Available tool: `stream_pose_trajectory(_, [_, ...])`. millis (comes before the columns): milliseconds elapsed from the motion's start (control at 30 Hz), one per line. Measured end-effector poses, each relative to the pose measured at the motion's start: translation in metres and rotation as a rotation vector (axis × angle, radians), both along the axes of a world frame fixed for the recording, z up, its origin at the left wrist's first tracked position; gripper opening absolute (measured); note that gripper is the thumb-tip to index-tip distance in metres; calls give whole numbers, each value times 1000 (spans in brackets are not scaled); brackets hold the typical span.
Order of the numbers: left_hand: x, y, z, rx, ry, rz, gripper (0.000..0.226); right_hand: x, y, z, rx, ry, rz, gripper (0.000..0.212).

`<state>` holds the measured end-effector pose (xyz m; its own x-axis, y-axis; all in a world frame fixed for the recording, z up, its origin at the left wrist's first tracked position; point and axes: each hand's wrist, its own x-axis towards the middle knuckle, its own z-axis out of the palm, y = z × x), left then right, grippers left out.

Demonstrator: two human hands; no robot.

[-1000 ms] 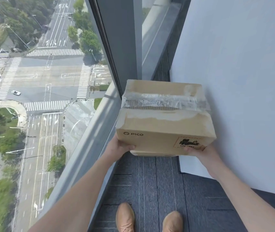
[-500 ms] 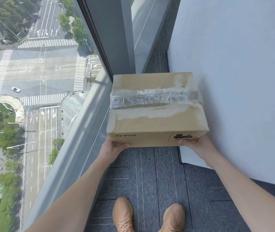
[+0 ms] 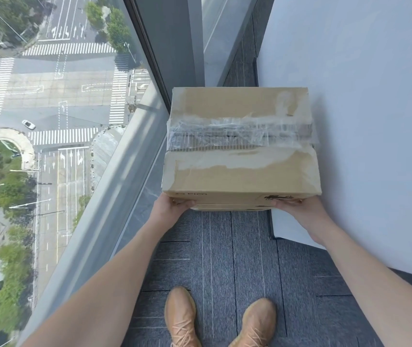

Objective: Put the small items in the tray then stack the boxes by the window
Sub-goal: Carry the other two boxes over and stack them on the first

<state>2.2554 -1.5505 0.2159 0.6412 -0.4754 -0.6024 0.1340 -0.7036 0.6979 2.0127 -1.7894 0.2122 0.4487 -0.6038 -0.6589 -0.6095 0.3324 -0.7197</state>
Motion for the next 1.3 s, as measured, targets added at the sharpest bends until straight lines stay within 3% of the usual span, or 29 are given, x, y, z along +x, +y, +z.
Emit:
stream_pose_trajectory(200, [-9,2,-5,18,-3,8,43,-8,-3,-11,-19,9,1,103])
stream_pose_trajectory(333, [-14,-3,-8,33,-23,-11,44,-6,-3,-10,25,-140,-56,80])
stream_pose_trajectory(433, [-19,-2,-10,36,-19,-11,45,-9,0,-11,56,-184,-86,96])
stream_pose_trajectory(633, [-15,1,-12,82,-17,-63,45,-13,7,-5,106,-256,-102,83])
stream_pose_trajectory(800, [-12,-1,-14,103,-14,-101,43,-19,8,-13,130,-268,-132,102])
stream_pose_trajectory(933, [-14,0,-14,73,56,-41,42,-19,12,-12,143,-276,-162,88])
stream_pose_trajectory(1067, [-21,-1,1,99,84,10,28,-12,27,7,173,-156,-261,130])
stream_pose_trajectory(1133, [-23,-1,14,184,75,-49,37,-7,31,18,232,-72,-267,124])
stream_pose_trajectory(1200, [-27,1,34,315,78,-166,59,-6,37,36,274,57,-228,112])
stream_pose_trajectory(1300, [-35,5,71,446,73,-322,66,-3,45,69,321,185,-157,102])
